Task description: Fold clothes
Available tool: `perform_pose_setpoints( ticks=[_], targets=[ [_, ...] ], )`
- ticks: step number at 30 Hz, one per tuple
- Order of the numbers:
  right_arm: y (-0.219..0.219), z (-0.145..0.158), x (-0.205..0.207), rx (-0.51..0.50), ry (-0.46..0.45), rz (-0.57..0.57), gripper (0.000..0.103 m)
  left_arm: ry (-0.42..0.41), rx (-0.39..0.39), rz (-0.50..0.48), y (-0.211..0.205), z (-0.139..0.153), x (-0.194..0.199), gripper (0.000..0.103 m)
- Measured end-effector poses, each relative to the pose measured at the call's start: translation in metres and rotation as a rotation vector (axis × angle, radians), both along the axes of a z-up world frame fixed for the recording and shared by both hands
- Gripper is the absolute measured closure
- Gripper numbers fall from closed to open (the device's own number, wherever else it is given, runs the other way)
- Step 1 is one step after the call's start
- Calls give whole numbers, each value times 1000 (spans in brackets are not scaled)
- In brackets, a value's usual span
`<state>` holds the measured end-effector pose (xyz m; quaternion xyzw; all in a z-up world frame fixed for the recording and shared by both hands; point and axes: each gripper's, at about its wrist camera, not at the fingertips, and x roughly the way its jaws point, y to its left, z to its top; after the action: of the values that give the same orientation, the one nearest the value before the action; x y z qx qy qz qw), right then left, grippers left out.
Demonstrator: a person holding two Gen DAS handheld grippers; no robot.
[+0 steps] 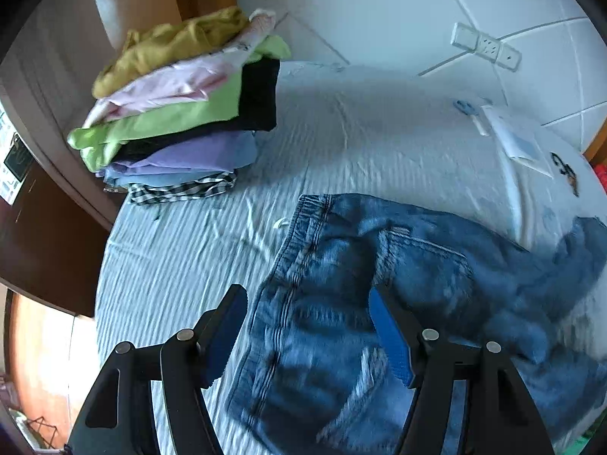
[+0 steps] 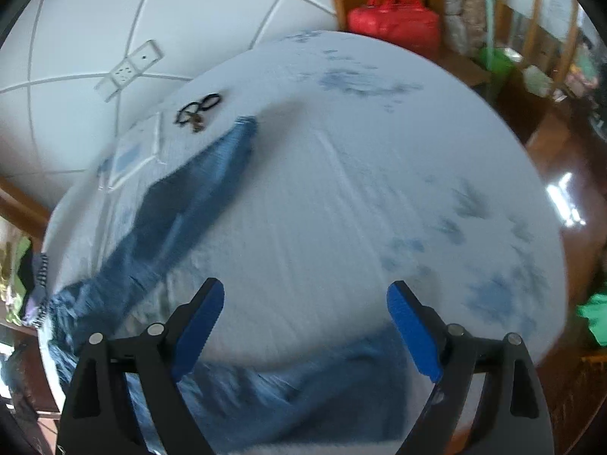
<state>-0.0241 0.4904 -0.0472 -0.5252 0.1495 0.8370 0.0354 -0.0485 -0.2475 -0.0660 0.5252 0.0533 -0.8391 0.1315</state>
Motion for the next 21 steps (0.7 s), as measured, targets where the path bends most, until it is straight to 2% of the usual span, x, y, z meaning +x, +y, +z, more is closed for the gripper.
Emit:
perform_pose_setpoints(
  ticks=[4,12,17,21],
  targets=[
    [-12,-5,-45,-45,-6,8,14,-36,7,8,-8,-23,-26,36],
    [-33,-30,-158,-60,-61,33,14,-88,4,14,-17,-64,-70,36],
    [-44,-61,-209,-61,-126,38,14,-129,-2,49,-29,-93,-84,36],
    [-64,-93,-228,-34,-187,77,14,-113,13,48,-31,-104,-84,34]
  ],
)
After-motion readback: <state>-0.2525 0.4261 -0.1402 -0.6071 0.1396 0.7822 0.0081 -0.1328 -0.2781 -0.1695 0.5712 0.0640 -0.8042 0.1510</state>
